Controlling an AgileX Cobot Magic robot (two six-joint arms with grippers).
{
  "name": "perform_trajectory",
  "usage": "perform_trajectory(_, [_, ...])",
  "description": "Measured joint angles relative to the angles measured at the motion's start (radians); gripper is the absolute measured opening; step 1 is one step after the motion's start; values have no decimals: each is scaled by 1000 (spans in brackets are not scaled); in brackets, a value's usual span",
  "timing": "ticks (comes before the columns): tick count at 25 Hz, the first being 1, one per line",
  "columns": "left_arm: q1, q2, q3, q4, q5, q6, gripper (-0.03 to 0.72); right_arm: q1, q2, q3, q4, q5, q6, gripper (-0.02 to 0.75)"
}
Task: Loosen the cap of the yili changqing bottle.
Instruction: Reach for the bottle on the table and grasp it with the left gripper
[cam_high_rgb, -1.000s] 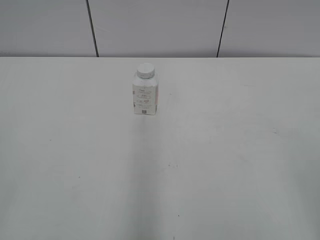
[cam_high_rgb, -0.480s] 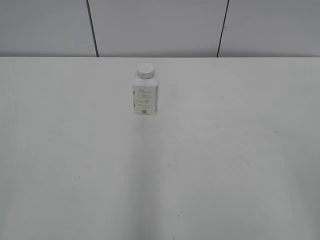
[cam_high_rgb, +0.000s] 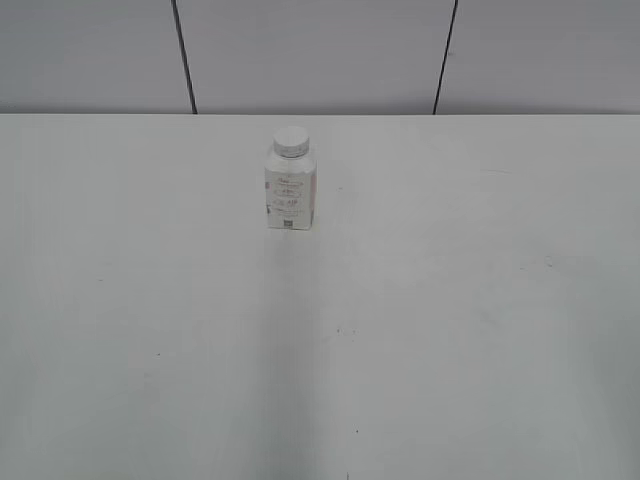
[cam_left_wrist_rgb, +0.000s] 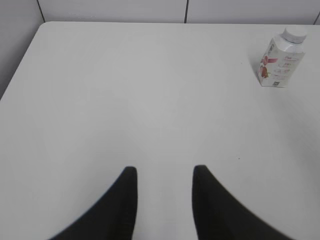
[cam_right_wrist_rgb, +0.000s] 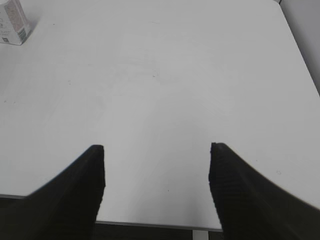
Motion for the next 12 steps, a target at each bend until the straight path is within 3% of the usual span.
perform_trajectory(7, [0,0,0,1,0,0,252,0,0,0,0,0,0,519])
perform_trajectory(9, [0,0,0,1,0,0,295,0,0,0,0,0,0,519])
perform_trajectory(12, [0,0,0,1,-1,0,437,0,0,0,0,0,0,519])
